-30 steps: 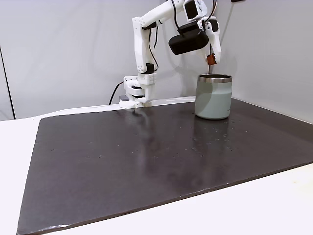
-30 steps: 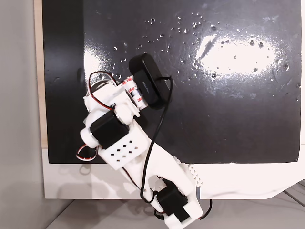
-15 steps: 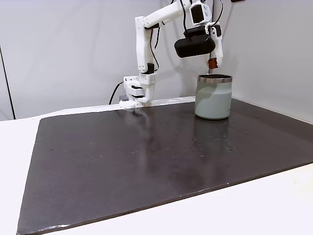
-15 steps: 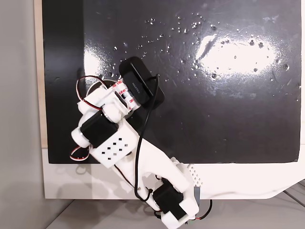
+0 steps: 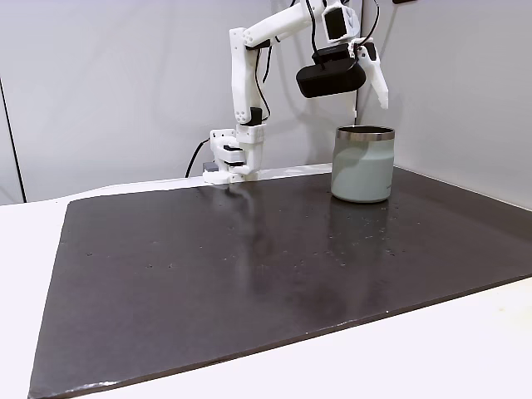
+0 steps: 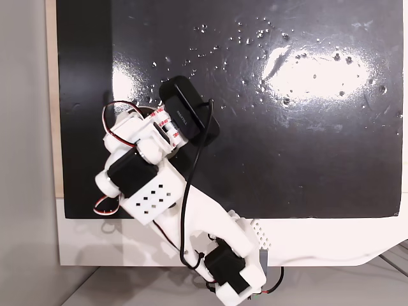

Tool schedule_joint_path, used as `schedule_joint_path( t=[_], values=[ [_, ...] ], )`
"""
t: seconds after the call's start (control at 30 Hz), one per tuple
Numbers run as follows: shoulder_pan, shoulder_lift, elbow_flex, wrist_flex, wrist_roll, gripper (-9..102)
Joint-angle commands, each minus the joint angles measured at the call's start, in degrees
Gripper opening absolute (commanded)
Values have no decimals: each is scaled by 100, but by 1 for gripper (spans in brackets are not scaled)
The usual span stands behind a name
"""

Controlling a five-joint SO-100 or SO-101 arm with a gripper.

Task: Grasp a cube and put it in the cup.

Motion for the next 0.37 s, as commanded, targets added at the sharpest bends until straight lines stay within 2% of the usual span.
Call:
schedule_joint_path(
  t=[0.0, 0.33],
  values=[
    [-105, 185, -53, 35, 26, 25],
    [-246, 88, -97, 44, 9, 24]
  ],
)
